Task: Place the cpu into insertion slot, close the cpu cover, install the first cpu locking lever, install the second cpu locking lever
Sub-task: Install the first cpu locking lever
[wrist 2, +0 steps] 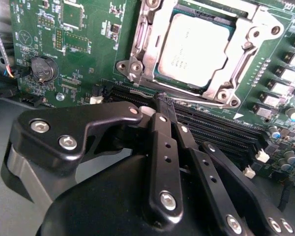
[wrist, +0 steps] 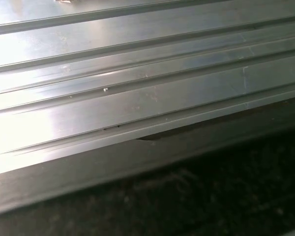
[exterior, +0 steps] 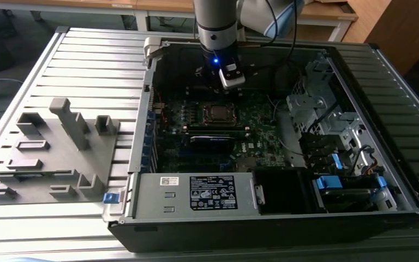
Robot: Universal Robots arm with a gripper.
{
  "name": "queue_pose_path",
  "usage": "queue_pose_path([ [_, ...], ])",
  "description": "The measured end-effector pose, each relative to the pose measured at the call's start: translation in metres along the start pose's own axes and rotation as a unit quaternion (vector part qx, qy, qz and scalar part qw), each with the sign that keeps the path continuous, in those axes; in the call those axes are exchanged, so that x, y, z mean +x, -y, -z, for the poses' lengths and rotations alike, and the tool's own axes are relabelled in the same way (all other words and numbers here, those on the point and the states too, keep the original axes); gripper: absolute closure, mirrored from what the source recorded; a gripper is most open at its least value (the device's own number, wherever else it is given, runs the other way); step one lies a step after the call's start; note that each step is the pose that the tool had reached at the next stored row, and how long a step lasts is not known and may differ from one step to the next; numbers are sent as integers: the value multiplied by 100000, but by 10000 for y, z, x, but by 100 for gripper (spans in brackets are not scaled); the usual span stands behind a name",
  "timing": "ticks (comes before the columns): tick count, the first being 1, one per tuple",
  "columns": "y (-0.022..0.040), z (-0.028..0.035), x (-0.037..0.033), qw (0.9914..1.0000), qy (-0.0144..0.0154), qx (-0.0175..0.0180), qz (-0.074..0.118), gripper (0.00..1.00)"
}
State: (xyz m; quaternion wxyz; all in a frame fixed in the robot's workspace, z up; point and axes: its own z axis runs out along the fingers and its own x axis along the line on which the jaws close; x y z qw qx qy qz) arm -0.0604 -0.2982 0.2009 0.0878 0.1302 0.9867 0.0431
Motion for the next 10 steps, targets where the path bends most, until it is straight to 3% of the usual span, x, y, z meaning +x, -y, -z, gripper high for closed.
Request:
queue_pose_path([
  [10,-9,-24,7,100000,122,6,8,89],
])
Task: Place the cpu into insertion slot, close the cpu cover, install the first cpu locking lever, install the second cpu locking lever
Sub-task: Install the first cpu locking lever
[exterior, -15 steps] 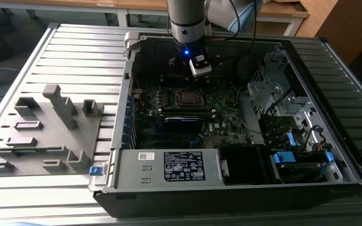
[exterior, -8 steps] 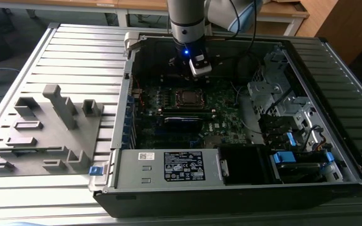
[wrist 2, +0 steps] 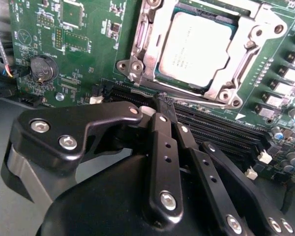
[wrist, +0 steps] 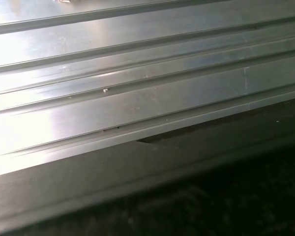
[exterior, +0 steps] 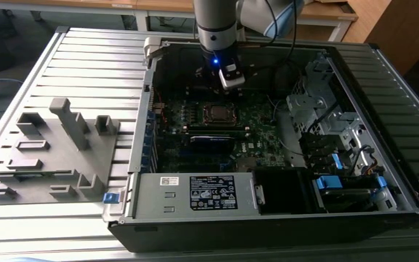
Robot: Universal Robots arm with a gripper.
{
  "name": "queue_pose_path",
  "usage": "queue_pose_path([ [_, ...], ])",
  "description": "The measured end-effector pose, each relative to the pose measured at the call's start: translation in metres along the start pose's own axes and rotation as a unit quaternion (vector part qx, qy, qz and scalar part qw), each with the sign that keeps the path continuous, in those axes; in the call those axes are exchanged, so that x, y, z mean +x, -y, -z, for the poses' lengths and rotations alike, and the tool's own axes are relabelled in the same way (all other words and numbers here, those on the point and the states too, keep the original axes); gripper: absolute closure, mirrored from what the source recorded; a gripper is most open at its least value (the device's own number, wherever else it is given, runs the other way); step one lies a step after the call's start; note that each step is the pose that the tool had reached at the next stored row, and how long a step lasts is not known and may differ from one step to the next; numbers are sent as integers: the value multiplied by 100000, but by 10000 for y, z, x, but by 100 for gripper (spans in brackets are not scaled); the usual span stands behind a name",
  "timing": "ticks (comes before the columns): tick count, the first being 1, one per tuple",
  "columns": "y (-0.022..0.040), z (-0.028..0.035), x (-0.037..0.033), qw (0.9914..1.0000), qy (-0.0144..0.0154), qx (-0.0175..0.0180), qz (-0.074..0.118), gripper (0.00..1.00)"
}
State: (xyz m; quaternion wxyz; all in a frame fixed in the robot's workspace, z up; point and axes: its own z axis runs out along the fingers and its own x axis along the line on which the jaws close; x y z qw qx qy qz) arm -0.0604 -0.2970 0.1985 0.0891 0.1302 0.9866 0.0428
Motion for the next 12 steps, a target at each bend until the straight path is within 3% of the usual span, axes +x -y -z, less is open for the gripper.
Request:
queue_pose_path([
  [4,2,-17,3,100000,203,113,40,89],
  [8,2,-19,4,99996,461,717,174,89],
  [12,2,-19,4,99994,552,912,223,89],
])
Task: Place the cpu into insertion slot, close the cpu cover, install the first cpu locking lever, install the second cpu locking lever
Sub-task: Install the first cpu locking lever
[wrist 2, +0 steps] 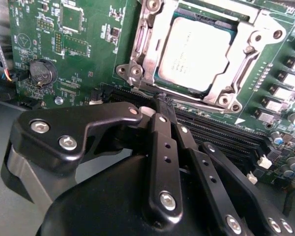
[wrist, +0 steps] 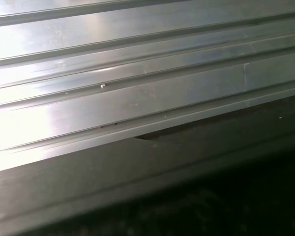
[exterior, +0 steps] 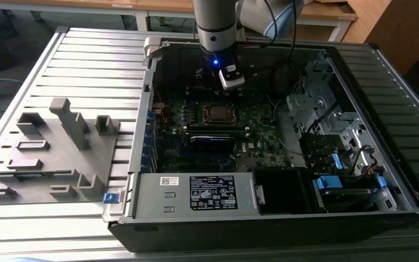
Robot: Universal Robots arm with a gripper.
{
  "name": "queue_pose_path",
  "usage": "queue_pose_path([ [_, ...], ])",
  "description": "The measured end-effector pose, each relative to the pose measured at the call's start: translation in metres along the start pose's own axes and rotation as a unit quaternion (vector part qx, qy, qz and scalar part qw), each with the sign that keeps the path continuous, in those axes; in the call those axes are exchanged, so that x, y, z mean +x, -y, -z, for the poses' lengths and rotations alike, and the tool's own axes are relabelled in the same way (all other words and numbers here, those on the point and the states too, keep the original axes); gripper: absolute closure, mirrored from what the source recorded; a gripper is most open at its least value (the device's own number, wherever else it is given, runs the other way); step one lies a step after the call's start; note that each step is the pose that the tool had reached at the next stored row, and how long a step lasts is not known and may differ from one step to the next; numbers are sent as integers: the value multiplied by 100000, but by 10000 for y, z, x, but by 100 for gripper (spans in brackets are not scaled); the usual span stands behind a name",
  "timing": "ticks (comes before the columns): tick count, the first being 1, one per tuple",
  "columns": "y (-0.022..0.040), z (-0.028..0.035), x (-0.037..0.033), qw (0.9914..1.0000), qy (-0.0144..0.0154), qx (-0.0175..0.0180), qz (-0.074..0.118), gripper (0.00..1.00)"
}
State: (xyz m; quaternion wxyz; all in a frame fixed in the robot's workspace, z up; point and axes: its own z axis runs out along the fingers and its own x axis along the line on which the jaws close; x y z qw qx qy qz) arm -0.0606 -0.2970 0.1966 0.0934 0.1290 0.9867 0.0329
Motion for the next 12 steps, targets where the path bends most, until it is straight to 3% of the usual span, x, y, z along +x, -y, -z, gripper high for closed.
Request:
queue_pose_path([
  [7,1,-8,2,99995,488,795,177,89],
  [12,4,-27,8,99993,892,707,198,89],
])
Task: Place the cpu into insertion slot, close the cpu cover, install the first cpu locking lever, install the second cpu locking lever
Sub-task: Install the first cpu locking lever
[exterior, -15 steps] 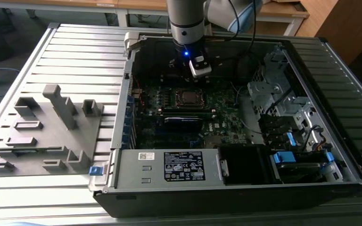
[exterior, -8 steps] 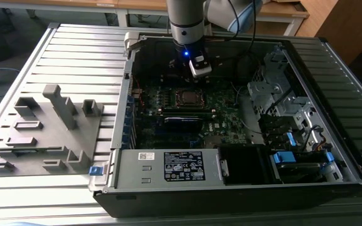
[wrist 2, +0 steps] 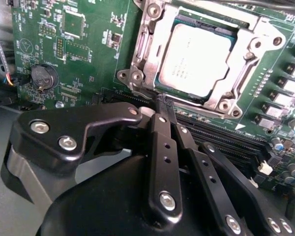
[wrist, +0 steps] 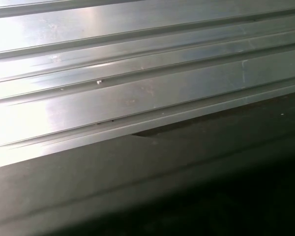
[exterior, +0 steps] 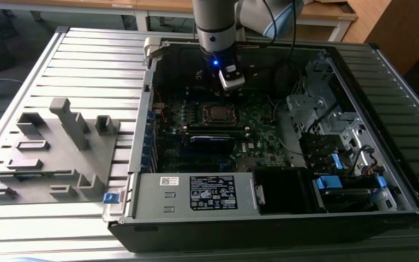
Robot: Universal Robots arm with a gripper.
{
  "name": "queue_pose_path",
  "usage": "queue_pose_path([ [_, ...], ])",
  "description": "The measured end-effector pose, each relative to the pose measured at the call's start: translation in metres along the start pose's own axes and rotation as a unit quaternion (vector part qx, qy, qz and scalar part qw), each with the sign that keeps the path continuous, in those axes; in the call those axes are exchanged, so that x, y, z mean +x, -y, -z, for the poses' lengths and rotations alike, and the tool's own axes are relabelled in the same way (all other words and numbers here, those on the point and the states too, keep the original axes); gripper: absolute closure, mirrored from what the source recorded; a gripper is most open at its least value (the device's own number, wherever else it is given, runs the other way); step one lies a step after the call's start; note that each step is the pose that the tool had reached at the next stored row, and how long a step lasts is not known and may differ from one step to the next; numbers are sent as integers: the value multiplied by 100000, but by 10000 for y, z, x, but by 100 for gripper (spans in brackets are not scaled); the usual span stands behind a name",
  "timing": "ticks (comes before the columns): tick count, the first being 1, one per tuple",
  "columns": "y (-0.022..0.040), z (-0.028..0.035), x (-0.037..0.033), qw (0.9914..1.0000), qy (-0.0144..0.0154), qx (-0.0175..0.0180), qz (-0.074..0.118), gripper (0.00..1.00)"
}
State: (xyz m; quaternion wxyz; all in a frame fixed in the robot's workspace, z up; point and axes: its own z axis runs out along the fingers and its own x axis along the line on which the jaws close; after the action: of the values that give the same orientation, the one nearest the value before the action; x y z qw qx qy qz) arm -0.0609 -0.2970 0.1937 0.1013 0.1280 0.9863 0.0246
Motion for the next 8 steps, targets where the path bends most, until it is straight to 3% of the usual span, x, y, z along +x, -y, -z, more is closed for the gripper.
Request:
queue_pose_path([
  [8,-2,-4,-7,100000,44,-24,-4,89],
])
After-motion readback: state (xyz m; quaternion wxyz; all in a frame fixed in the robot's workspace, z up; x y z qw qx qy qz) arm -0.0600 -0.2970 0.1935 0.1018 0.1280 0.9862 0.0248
